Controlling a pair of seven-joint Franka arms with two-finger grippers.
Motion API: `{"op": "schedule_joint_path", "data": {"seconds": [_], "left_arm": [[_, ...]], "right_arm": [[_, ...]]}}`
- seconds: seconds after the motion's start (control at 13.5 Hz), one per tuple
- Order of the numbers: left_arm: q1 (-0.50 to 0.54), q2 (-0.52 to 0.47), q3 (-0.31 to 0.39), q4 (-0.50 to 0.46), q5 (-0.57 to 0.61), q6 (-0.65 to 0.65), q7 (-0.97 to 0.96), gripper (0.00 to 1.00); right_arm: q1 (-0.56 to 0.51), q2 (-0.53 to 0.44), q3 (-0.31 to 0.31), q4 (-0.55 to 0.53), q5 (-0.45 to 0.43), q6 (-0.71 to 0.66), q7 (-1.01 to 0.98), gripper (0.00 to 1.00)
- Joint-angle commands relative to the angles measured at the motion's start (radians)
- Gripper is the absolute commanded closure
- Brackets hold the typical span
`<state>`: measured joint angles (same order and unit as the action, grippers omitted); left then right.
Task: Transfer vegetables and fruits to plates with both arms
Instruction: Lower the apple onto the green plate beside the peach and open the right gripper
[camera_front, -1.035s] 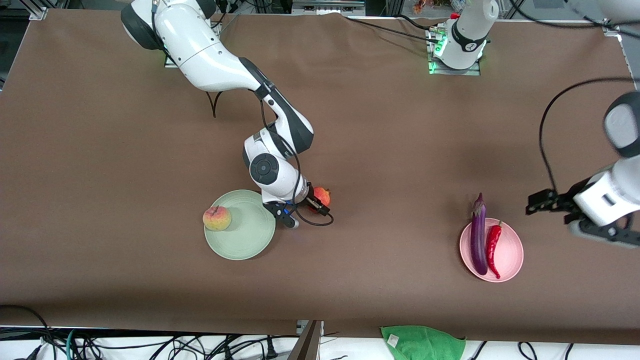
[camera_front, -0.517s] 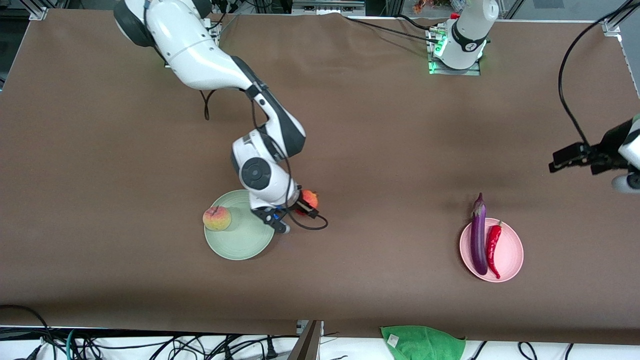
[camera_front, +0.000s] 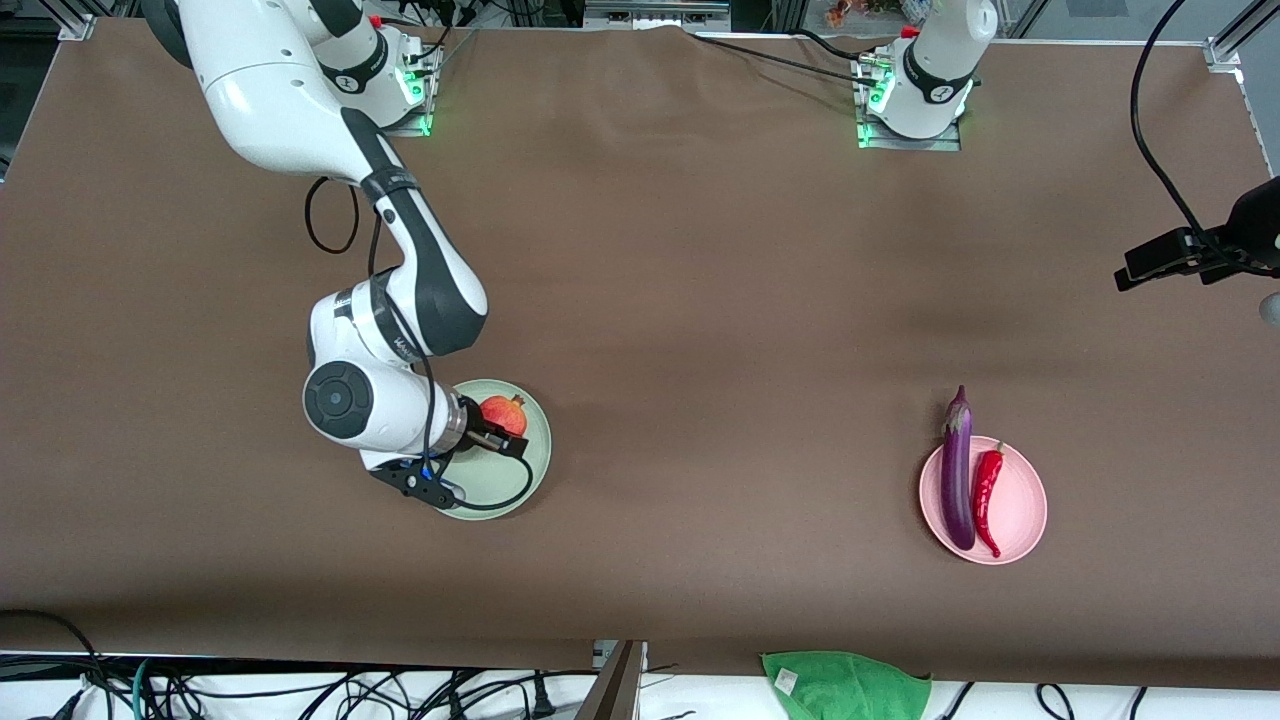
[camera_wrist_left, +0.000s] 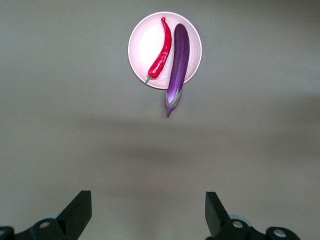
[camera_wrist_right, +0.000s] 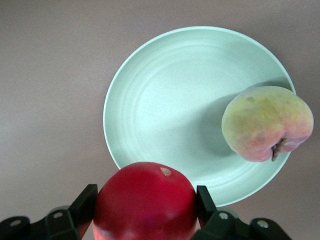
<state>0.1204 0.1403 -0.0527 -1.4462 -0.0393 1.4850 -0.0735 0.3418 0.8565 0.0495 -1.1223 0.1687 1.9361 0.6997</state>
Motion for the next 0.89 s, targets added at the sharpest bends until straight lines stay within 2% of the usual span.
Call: {"op": "schedule_joint_path", "data": {"seconds": [0.0,0.07,0.15,0.22,0.44,0.81], "left_arm": [[0.007,0.008,-0.006,-0.007,0.021,-0.011,-0.009,0.00],[0.002,0.012,-0.006,-0.002,0.021,-0.009,-0.011,0.00],[-0.004,0.013,-0.006,0.013,0.021,-0.011,-0.012,0.00],[-0.007,0.015,-0.007,0.013,0.021,-0.011,-0.015,0.00],[-0.008,0.021,-0.007,0.017,0.022,-0.009,-0.017,0.00],[0.004,0.021,-0.007,0.017,0.021,-0.009,-0.012,0.00]], "right_arm": [[0.000,-0.005,0.015,-0.005,-0.006,-0.002,-0.019,0.82],[-0.001,-0.007,0.015,-0.005,-0.006,-0.008,-0.031,0.53],[-0.001,-0.008,0.015,-0.005,-0.006,-0.012,-0.034,0.16],[-0.010,-0.010,0.013,-0.005,-0.006,-0.015,-0.037,0.01],[-0.029,-0.020,0.010,-0.002,-0.009,-0.055,-0.109,0.01],[-0.082,-0.128,0.006,-0.007,-0.003,-0.135,-0.211,0.01]]}}
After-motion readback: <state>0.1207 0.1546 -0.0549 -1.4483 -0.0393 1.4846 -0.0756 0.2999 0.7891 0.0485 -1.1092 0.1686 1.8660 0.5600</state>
